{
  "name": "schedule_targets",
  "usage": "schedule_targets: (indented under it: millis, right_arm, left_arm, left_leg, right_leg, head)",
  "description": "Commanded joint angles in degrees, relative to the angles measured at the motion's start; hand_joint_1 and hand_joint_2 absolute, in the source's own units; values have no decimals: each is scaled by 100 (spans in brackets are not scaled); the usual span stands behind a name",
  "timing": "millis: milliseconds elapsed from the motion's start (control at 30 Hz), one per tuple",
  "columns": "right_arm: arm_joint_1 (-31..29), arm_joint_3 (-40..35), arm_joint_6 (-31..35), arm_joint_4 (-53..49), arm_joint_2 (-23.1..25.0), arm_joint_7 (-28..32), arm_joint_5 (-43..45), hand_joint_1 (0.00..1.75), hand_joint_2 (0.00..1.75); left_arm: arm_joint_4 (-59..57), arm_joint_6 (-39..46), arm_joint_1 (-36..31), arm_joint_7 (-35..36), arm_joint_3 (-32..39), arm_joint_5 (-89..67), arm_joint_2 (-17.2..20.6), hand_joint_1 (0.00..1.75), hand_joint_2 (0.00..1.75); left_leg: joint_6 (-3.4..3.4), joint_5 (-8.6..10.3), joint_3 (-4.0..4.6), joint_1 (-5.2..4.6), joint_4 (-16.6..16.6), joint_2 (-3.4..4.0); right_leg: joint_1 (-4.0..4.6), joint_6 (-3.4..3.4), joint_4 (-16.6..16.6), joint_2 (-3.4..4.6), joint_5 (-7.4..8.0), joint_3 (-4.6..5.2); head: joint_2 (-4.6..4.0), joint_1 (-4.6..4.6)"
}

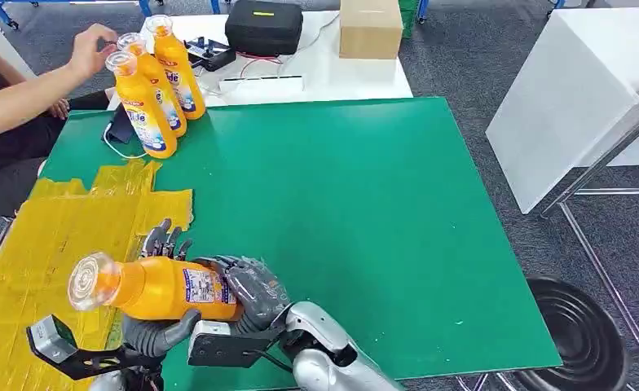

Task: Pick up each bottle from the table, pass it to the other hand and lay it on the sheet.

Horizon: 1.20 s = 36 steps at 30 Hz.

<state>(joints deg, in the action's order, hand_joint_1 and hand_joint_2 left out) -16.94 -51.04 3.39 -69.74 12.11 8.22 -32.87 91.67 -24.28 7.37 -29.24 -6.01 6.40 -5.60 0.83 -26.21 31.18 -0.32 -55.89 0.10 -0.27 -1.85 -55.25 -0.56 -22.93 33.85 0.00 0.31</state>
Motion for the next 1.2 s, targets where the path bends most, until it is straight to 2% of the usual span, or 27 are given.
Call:
schedule_targets:
  millis: [33, 167, 233, 267, 300, 333, 900, 933, 967, 1000, 1200]
  right_arm:
    - [-350, -943, -305, 767, -1, 234, -178, 175, 175]
    - [-357, -963, -280, 720, -28, 214, -169, 175, 175]
    - [-353, -919, -258, 724, -37, 183, -153, 175, 175]
    - [-349, -903, -250, 731, -36, 170, -147, 175, 175]
    - [-352, -886, -250, 754, -40, 164, -143, 175, 175]
    - [-346, -872, -247, 767, -38, 161, -141, 175, 175]
    - [-199, -563, -65, 521, -152, 97, -138, 175, 175]
    - [-160, -483, -10, 454, -181, 77, -122, 152, 175]
    - [-72, -342, 140, 300, -236, 56, -126, 16, 175]
    - [-17, -241, 174, 164, -294, 30, -109, 0, 175]
    - [47, -157, 189, -25, -379, 24, -115, 0, 175]
  left_arm:
    - [-395, 161, -240, -4, 126, -127, 93, 0, 175]
    - [-402, 203, -248, -14, 137, -204, 77, 0, 175]
    - [-375, 267, -238, -36, 156, -235, 50, 0, 175]
    - [-367, 270, -237, -37, 159, -240, 44, 171, 175]
    - [-354, 257, -235, -46, 172, -238, 45, 175, 175]
    - [-344, 258, -230, -64, 189, -235, 38, 175, 175]
    - [-302, 142, -184, -261, 267, -345, -2, 175, 175]
    - [-279, 170, -176, -282, 277, -376, -8, 175, 175]
    - [-224, 237, -146, -323, 302, -449, -12, 175, 175]
    - [-177, 274, -120, -340, 328, -495, -10, 175, 175]
    - [-126, 294, -97, -350, 362, -532, -4, 175, 175]
  left_leg:
    - [-10, -11, -37, 9, 6, 12]
    - [-6, -2, -19, 5, 6, -5]
    - [-12, -12, -39, 11, 4, -10]
    - [-8, -6, -27, 7, 6, -5]
    - [-15, -21, -50, 17, -1, -3]
    - [-5, -2, -20, 3, 7, -6]
    - [-8, -8, -29, 9, 3, -13]
    - [-5, -3, -21, 6, 5, -13]
    - [-7, -8, -30, 10, 2, -15]
    - [-5, -2, -19, 5, 5, -15]
    - [-4, -5, -17, 5, 0, -9]
  right_leg:
    - [7, 4, 9, 18, -4, -34]
    - [4, 3, 8, -2, -3, -19]
    - [10, 5, 7, -4, -13, -40]
    - [7, 3, 9, -2, -6, -27]
    - [16, 6, 7, 5, -17, -52]
    - [2, 1, 8, -2, -4, -19]
    - [9, 2, 9, -7, -9, -31]
    - [5, 1, 9, -8, -6, -22]
    - [10, 1, 10, -9, -10, -33]
    - [5, 0, 8, -10, -6, -20]
    - [5, 0, 5, -3, -6, -19]
  head:
    - [0, 0]
    - [0, -2]
    - [0, 0]
    - [0, -2]
    - [0, -2]
    - [2, -2]
    - [0, -2]
    - [0, -2]
    - [0, 0]
    - [0, -2]
    - [0, 0]
